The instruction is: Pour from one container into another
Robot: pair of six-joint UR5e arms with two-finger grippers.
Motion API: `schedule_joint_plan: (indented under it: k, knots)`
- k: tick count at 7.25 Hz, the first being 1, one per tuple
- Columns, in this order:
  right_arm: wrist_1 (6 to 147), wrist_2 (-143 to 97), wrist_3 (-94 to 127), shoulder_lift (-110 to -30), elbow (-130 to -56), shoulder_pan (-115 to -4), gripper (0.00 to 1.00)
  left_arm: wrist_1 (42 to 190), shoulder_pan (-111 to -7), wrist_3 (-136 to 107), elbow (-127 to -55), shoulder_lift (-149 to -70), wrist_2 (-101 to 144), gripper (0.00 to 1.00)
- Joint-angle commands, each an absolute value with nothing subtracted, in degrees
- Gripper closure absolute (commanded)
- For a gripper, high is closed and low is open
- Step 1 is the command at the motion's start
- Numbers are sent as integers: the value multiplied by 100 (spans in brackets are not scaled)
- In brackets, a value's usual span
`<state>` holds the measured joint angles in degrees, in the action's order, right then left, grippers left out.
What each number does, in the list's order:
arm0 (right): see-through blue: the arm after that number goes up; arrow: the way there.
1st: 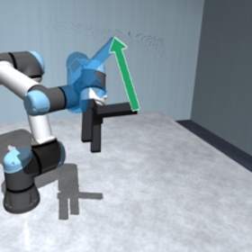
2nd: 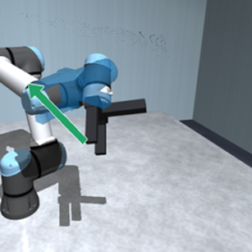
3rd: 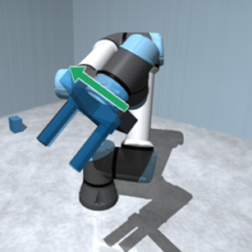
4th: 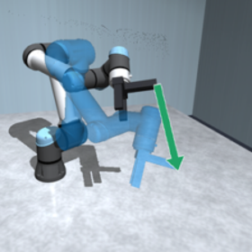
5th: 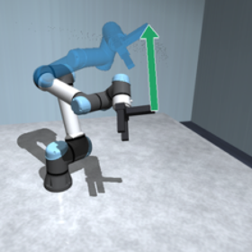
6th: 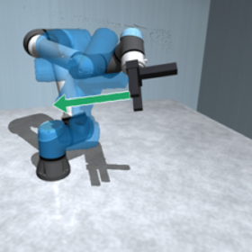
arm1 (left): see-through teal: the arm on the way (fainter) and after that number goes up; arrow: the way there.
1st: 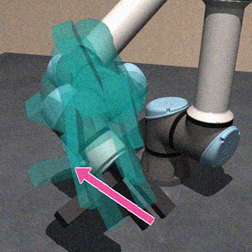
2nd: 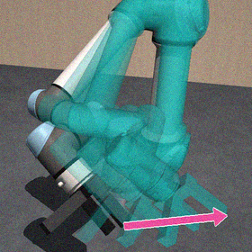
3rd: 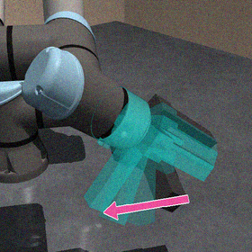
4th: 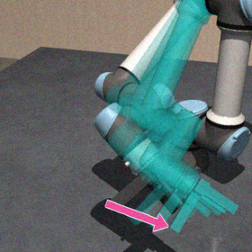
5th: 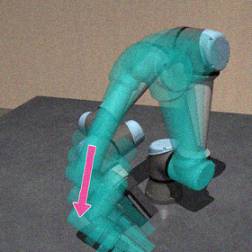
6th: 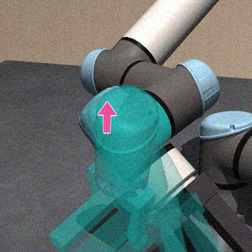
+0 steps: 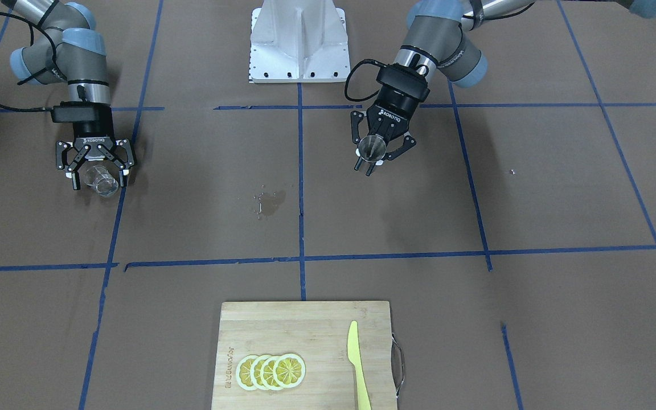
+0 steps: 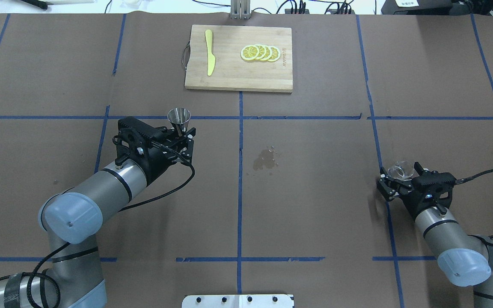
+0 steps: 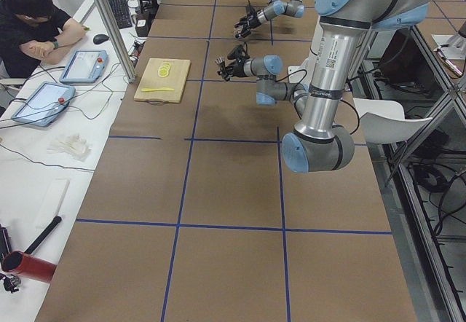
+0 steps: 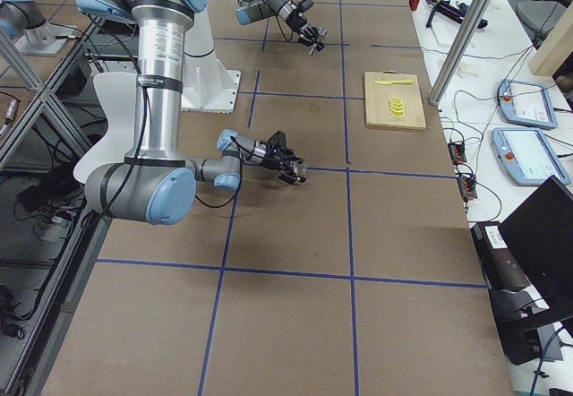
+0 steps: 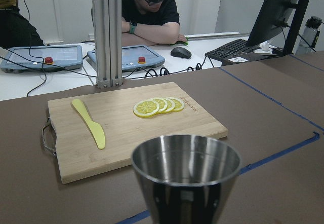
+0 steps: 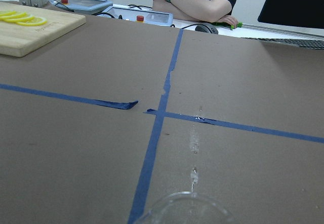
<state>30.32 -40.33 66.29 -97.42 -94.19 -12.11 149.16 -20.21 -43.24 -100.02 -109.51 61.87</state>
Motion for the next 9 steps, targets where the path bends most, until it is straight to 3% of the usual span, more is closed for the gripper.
schedule_joint_plan:
  k: [1,4,6,9]
  knots:
    - [3032,-4034,6644,-9668,-9378,-1213,23,14915,-2021,-4324,-10002,-10951,6187,100]
    - [3032,-4069,6627,-9615,-9387,-1248,74,14915,-2021,-4324,-10002,-10951,6187,100]
    - [2762,-4366,6365,-9615,-9422,-1396,99,14915,-2021,-4324,-9958,-10951,6187,100]
    - [2312,-5313,5733,-9615,-9666,-2028,100,14915,-2004,-4281,-9949,-11030,6187,100]
